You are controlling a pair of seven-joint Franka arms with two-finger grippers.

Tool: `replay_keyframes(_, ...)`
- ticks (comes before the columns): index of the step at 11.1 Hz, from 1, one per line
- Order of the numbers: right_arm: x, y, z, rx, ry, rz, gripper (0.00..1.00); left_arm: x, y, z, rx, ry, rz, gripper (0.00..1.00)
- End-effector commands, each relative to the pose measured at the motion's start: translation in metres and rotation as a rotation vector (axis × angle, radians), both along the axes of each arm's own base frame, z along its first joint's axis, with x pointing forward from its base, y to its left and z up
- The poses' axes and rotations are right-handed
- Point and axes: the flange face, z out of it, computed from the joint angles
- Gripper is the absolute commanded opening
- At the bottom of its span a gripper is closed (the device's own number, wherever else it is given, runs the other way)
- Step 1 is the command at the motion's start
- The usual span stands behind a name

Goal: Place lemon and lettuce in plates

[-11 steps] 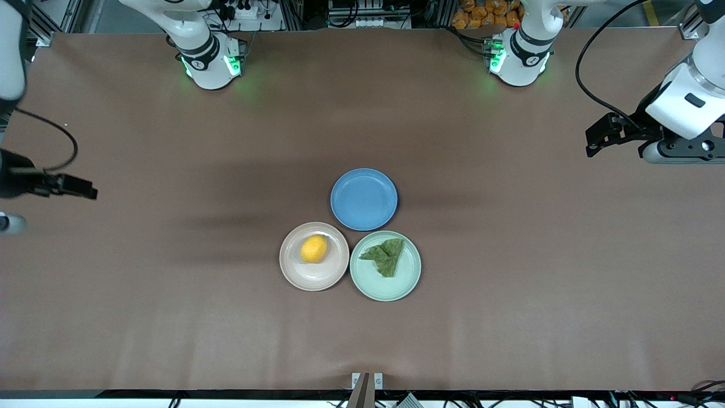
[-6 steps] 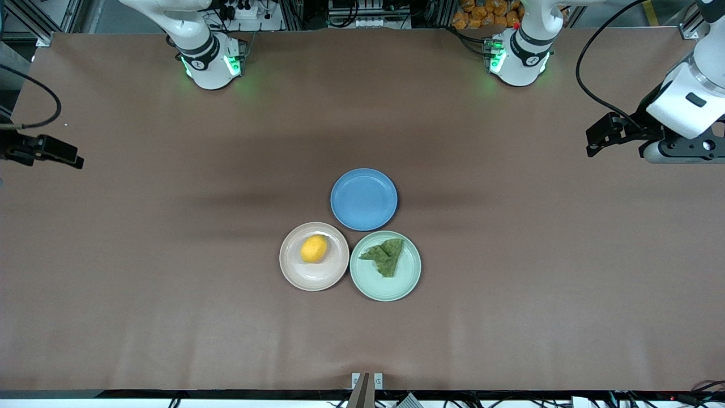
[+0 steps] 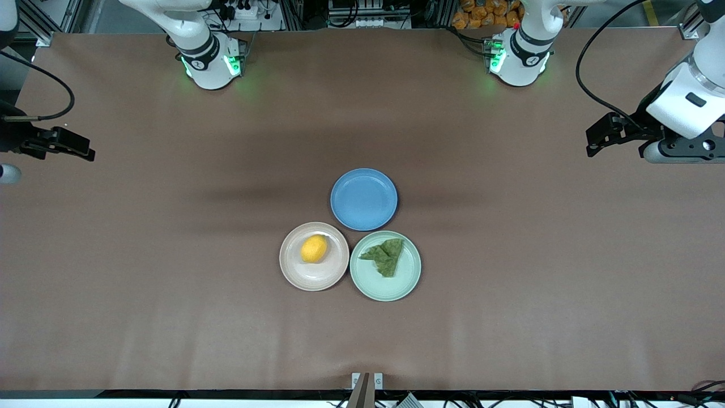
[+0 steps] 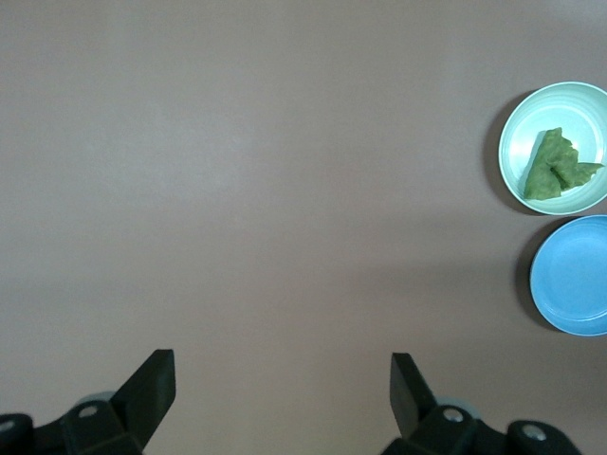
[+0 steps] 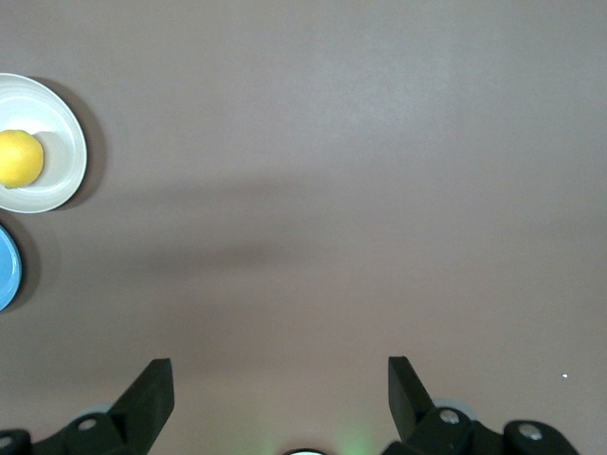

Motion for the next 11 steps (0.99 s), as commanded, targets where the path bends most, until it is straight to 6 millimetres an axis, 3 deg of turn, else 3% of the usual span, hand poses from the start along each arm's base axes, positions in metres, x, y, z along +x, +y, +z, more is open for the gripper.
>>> replay_keyframes(1, -0.0139, 0.0023, 0.0035, -0.019, -0.014, 0.003, 1.0, -0.0034, 0.0001, 0.0056, -0.002, 0.003, -0.01, 1.0)
replay_keyframes(11, -0.0186, -0.0012, 0.0113, -0.022, -0.012, 0.005, 1.0, -0.0035, -0.0009, 0.0063, -0.004, 0.002, -0.015, 1.0)
